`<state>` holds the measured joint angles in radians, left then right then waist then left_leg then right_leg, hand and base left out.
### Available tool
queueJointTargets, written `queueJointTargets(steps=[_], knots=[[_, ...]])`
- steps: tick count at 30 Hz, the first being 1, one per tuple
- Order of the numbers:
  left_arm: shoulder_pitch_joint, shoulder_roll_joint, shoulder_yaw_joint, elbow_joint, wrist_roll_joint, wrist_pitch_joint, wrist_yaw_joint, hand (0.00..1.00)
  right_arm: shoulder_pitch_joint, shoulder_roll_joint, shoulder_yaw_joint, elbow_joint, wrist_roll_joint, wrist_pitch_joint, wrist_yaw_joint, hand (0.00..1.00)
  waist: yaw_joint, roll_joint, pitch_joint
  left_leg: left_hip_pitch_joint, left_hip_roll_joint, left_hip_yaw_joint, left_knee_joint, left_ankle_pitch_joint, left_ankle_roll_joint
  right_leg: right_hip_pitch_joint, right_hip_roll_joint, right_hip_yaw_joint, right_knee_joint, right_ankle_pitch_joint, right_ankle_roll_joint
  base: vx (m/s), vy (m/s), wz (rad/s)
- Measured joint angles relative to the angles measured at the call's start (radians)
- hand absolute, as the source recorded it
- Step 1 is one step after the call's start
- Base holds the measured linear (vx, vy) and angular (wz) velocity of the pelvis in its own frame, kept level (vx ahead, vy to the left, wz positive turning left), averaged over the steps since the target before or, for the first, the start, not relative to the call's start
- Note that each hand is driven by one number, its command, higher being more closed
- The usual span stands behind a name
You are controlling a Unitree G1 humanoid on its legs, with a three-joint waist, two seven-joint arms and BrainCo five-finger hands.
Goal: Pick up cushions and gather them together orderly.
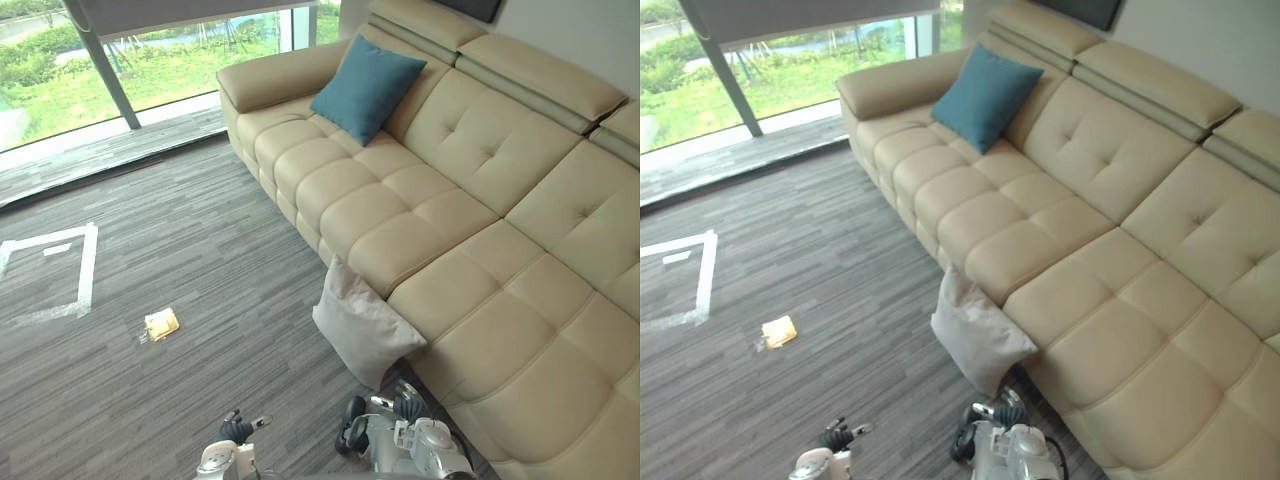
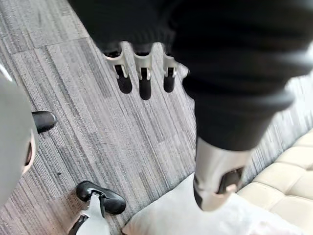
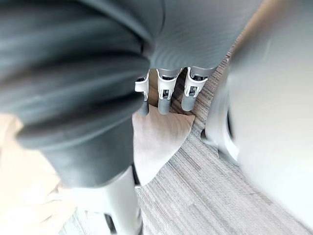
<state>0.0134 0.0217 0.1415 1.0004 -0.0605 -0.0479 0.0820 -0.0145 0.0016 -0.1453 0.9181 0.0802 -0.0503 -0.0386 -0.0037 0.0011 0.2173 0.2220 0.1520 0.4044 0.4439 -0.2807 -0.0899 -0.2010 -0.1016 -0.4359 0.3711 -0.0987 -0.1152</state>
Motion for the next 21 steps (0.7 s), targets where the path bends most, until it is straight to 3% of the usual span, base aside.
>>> queueJointTargets(steps=[2, 3, 5, 9, 12, 13, 14, 18, 21], knots=[[0.004, -0.027, 0.031, -0.026, 0.0, -0.003, -0.001, 0.0, 0.007, -0.004, 0.001, -0.01, 0.001, 0.002, 0.0, 0.0, 0.006, 0.039, -0.002, -0.136, 0.102, -0.067, 0.344, 0.082, -0.035, 0.046, 0.044, 0.012, -0.007, -0.045, -0.01, 0.38, -0.093, -0.3], [0.009, -0.034, 0.037, -0.034, 0.0, -0.003, -0.002, 0.0, 0.007, -0.004, 0.0, -0.01, 0.003, 0.002, -0.004, 0.0, 0.009, 0.047, 0.001, -0.17, 0.133, -0.077, 0.435, 0.079, -0.038, 0.067, 0.061, 0.025, -0.008, -0.061, -0.012, 0.42, 0.005, -0.63], [0.005, -0.035, 0.037, -0.059, 0.0, -0.006, -0.003, 0.0, 0.008, 0.007, -0.001, -0.007, 0.007, 0.004, -0.005, 0.0, 0.01, 0.033, 0.009, -0.251, 0.155, -0.084, 0.516, 0.041, -0.042, 0.128, 0.075, 0.077, -0.027, -0.091, -0.006, 0.43, 0.018, -0.66], [-0.002, -0.038, 0.036, -0.08, -0.001, -0.011, -0.002, 0.0, 0.012, 0.023, -0.018, 0.0, 0.008, 0.012, -0.011, 0.0, 0.027, 0.013, 0.006, -0.33, 0.115, -0.129, 0.236, -0.012, -0.007, 0.191, 0.079, 0.203, -0.098, -0.078, 0.023, 0.34, 0.094, -0.94], [-0.008, -0.04, 0.036, -0.077, -0.001, -0.014, -0.001, 0.0, 0.015, 0.036, -0.017, 0.001, 0.007, 0.012, -0.013, 0.0, 0.044, 0.011, 0.003, -0.335, 0.016, -0.381, -0.07, 0.013, -0.029, 0.197, 0.069, 0.339, -0.103, -0.069, 0.071, 0.27, 0.272, -1.37], [-0.006, -0.049, 0.036, -0.068, -0.001, -0.014, 0.0, 0.0, 0.019, 0.034, -0.008, 0.001, 0.007, 0.011, -0.013, 0.0, 0.047, 0.018, -0.007, -0.331, -0.002, -0.451, -0.144, 0.087, -0.033, 0.183, 0.071, 0.386, -0.088, -0.083, 0.105, 0.23, 0.334, -1.44], [-0.013, -0.046, 0.037, -0.052, -0.002, -0.015, 0.001, 0.0, 0.02, 0.034, -0.007, 0.007, 0.007, 0.013, -0.012, 0.0, 0.053, 0.007, -0.01, -0.317, -0.007, -0.418, -0.127, 0.121, -0.055, 0.177, 0.063, 0.435, -0.069, -0.1, 0.136, 0.2, 0.333, -1.34], [-0.017, -0.024, 0.036, -0.026, -0.002, -0.013, 0.0, 0.0, 0.046, 0.059, 0.01, -0.002, -0.001, 0.014, -0.004, 0.0, 0.059, -0.044, -0.044, -0.252, -0.031, -0.244, -0.131, 0.07, -0.001, 0.159, 0.007, 0.483, -0.08, -0.055, 0.19, 0.12, 0.286, -1.1], [-0.019, -0.017, 0.035, -0.008, -0.001, -0.013, 0.0, 0.0, 0.04, 0.059, 0.036, -0.002, -0.002, 0.015, -0.003, 0.0, 0.059, -0.038, -0.046, -0.193, -0.015, -0.114, -0.18, 0.066, 0.011, 0.09, 0.006, 0.45, -0.03, 0.004, 0.205, 0.03, 0.19, -1.21]])
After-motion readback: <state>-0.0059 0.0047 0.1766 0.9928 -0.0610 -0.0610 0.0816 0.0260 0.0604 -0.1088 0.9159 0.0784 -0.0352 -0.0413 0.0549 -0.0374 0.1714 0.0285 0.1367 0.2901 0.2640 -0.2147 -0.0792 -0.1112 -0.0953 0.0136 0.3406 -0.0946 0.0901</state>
